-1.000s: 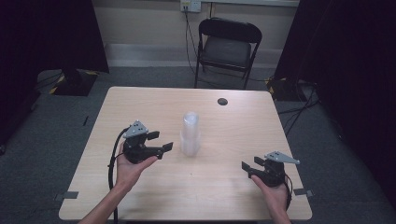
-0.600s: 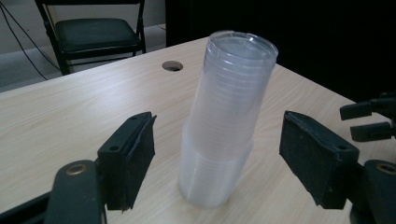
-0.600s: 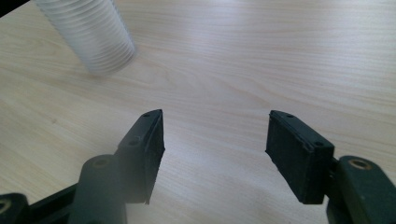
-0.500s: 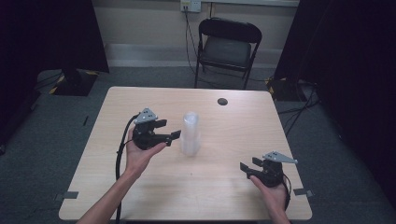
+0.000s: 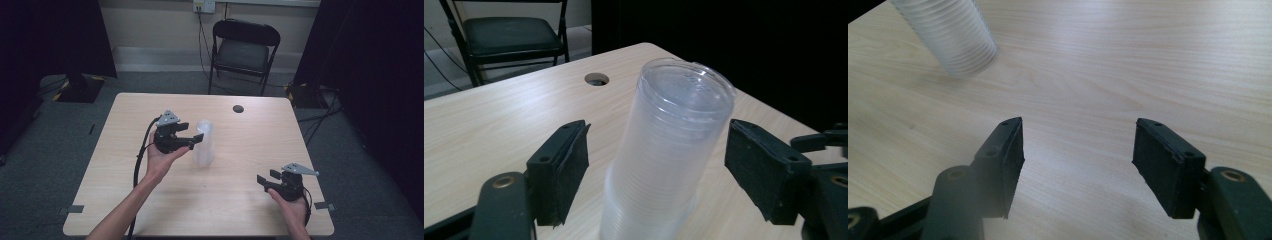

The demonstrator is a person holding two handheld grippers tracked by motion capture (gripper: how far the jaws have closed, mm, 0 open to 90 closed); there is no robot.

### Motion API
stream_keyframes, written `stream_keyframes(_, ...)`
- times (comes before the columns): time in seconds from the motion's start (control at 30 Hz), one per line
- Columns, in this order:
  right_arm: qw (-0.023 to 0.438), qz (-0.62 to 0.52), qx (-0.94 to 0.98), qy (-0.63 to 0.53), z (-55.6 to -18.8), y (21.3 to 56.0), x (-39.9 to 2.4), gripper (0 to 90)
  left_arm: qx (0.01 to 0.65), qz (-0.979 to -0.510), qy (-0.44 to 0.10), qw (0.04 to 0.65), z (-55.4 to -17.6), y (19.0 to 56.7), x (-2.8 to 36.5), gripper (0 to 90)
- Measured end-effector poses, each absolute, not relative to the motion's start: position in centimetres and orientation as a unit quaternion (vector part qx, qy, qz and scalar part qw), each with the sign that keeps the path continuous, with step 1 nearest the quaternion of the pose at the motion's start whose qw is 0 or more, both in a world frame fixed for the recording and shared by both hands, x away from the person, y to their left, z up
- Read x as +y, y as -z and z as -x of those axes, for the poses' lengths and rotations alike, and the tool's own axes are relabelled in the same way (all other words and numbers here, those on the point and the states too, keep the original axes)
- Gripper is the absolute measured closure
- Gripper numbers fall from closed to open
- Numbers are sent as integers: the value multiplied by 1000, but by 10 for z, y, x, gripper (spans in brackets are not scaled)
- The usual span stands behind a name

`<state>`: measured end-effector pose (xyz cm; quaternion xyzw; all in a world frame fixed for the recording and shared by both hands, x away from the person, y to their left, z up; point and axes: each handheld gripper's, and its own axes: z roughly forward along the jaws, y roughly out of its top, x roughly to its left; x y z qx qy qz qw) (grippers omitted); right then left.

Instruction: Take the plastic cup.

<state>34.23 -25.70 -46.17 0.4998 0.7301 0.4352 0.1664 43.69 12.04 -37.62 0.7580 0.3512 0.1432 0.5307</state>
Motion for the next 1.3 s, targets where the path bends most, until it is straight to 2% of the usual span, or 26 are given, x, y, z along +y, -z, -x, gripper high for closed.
stream_keyframes(0.13, 167, -499, 731, -434, -342, 462, -257, 365, 340, -757, -137, 540, -444, 381, 112, 232)
stream_keyframes(0.47, 165, -499, 732, -433, -343, 464, -258, 356, 335, -777, -133, 516, -452, 396, 95, 223)
stream_keyframes(1.03, 167, -499, 733, -432, -343, 466, -258, 346, 342, -795, -122, 487, -462, 414, 89, 215)
stream_keyframes(1.3, 167, -503, 729, -434, -343, 466, -260, 346, 333, -801, -134, 478, -460, 415, 84, 278)
